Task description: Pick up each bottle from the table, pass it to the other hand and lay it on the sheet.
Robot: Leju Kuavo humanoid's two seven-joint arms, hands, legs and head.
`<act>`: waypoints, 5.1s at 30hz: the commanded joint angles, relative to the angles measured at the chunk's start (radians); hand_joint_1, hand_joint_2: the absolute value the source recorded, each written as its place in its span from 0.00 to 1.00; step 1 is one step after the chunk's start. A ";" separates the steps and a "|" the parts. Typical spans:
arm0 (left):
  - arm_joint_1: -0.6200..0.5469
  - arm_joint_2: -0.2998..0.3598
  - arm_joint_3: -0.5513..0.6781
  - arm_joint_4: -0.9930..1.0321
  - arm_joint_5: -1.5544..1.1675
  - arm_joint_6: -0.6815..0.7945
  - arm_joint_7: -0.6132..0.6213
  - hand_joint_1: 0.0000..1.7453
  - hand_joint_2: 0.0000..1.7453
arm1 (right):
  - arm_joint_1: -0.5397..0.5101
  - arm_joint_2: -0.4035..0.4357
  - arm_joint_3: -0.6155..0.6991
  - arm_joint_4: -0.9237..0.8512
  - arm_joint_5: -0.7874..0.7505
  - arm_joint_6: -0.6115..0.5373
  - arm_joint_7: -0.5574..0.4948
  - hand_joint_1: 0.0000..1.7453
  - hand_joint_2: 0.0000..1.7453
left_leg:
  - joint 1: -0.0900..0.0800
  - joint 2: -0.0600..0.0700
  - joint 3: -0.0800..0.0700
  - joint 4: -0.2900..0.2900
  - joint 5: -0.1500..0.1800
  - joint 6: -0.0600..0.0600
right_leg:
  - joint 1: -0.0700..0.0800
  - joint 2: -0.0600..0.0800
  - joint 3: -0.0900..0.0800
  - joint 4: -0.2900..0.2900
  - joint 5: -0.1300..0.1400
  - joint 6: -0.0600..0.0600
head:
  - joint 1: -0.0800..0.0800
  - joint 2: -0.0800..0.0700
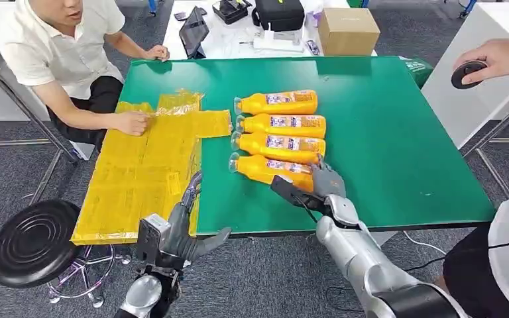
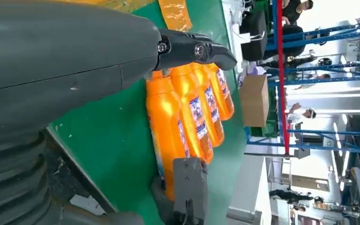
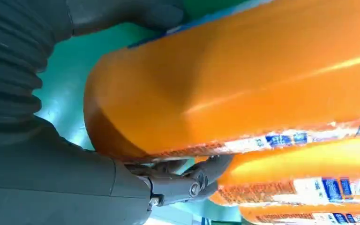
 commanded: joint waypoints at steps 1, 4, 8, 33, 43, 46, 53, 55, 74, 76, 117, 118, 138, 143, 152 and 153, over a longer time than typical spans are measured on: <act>-0.031 0.041 -0.029 0.044 0.021 -0.006 0.000 0.00 1.00 | 0.079 0.020 -0.008 0.095 -0.015 -0.046 -0.090 1.00 1.00 | 0.001 -0.003 0.002 -0.003 0.002 -0.002 | 0.002 -0.004 0.003 -0.004 0.001 -0.002 | 0.000 0.000; -0.025 0.046 -0.029 0.039 0.026 -0.007 -0.002 0.00 1.00 | 0.089 0.027 -0.010 0.093 -0.021 -0.060 -0.110 1.00 1.00 | 0.001 -0.002 0.003 -0.003 0.001 -0.002 | 0.002 -0.003 0.004 -0.003 0.000 -0.002 | 0.000 0.000; -0.024 0.047 -0.024 0.039 0.033 -0.007 -0.005 0.00 1.00 | 0.106 0.030 -0.015 0.099 -0.031 -0.060 -0.125 1.00 1.00 | 0.002 -0.002 0.003 -0.002 0.001 -0.001 | 0.002 -0.003 0.004 -0.003 0.000 -0.002 | 0.000 0.000; 0.042 0.014 0.089 0.022 0.344 -0.004 0.005 0.00 1.00 | 0.210 0.106 -0.173 -0.142 -0.581 -0.023 -0.670 1.00 1.00 | 0.002 0.001 0.003 -0.001 0.000 -0.001 | 0.002 0.002 0.003 -0.001 0.000 -0.001 | 0.000 0.000; 0.025 0.012 0.108 0.113 0.531 -0.011 0.074 0.00 1.00 | 0.274 0.094 -0.034 -0.274 -0.704 -0.063 -0.693 1.00 1.00 | 0.001 -0.001 -0.008 -0.002 0.000 -0.001 | 0.001 -0.001 -0.006 0.000 -0.001 -0.001 | 0.000 0.000; 0.016 0.021 0.089 0.107 0.537 -0.032 0.069 0.00 1.00 | 0.271 0.093 0.012 -0.268 -0.707 -0.044 -0.692 1.00 1.00 | 0.001 -0.001 -0.010 -0.001 0.000 -0.002 | 0.001 -0.001 -0.007 0.000 -0.001 -0.002 | 0.000 0.000; -0.023 0.034 0.018 0.103 0.507 -0.102 0.079 0.00 1.00 | 0.209 0.150 0.171 -0.140 -0.636 -0.013 -0.661 1.00 1.00 | 0.002 0.000 -0.012 0.000 0.000 -0.002 | 0.001 0.001 -0.010 0.001 0.000 -0.002 | 0.000 0.000; -0.025 0.033 0.018 0.105 0.507 -0.102 0.079 0.00 1.00 | 0.208 0.156 0.174 -0.139 -0.634 -0.017 -0.657 1.00 1.00 | 0.002 0.001 -0.012 -0.001 0.000 -0.002 | 0.002 0.002 -0.010 0.000 0.000 -0.002 | 0.000 0.000; -0.081 0.010 0.028 0.148 0.637 -0.197 0.112 0.00 1.00 | 0.205 0.229 0.377 -0.083 -0.560 -0.059 -0.676 1.00 1.00 | 0.002 -0.002 -0.012 -0.001 0.000 -0.001 | 0.002 -0.002 -0.010 0.000 -0.001 -0.001 | 0.000 0.000; -0.083 0.008 0.031 0.132 0.647 -0.204 0.108 0.00 1.00 | 0.207 0.233 0.384 -0.073 -0.568 -0.046 -0.682 1.00 1.00 | 0.002 -0.001 -0.012 -0.001 0.000 -0.001 | 0.002 -0.001 -0.010 0.000 -0.001 -0.002 | 0.000 0.000; -0.230 0.204 0.173 0.202 -0.201 0.273 0.094 1.00 1.00 | 0.626 0.211 0.132 -0.891 -0.436 -0.413 -0.814 0.00 0.00 | 0.002 -0.005 -0.017 0.000 0.001 -0.002 | 0.002 -0.005 -0.015 0.002 -0.001 -0.002 | 0.000 0.000; -0.237 0.199 0.185 0.213 -0.204 0.268 0.093 1.00 1.00 | 0.624 0.207 0.142 -0.878 -0.453 -0.413 -0.814 0.00 0.00 | 0.003 -0.007 -0.015 -0.001 0.001 -0.003 | 0.002 -0.007 -0.012 0.001 -0.002 -0.003 | 0.001 0.000; -0.567 0.174 0.076 0.704 -0.708 0.335 0.244 1.00 1.00 | 0.563 0.177 0.317 -0.777 -0.572 -0.413 -0.814 0.00 0.00 | 0.003 -0.006 -0.015 -0.001 0.002 -0.002 | 0.002 -0.007 -0.012 0.001 -0.001 -0.002 | 0.000 0.000; -0.689 0.142 -0.030 0.954 -0.902 0.244 0.380 1.00 1.00 | 0.537 0.175 0.352 -0.721 -0.587 -0.413 -0.814 0.00 0.00 | 0.003 -0.007 -0.014 -0.001 0.003 -0.003 | 0.003 -0.006 -0.010 0.000 -0.001 -0.002 | 0.001 0.000; -0.720 0.129 0.019 1.023 -0.885 0.140 0.440 1.00 1.00 | 0.516 0.162 0.387 -0.673 -0.630 -0.413 -0.814 0.00 0.00 | 0.003 -0.002 -0.013 -0.001 0.001 -0.004 | 0.003 -0.003 -0.011 0.000 -0.001 -0.002 | 0.000 0.000; -0.721 0.129 0.020 1.024 -0.885 0.135 0.440 1.00 1.00 | 0.515 0.161 0.389 -0.672 -0.632 -0.413 -0.814 0.00 0.00 | 0.003 -0.003 -0.012 -0.002 0.001 -0.004 | 0.003 -0.004 -0.009 0.000 -0.001 -0.002 | 0.001 0.000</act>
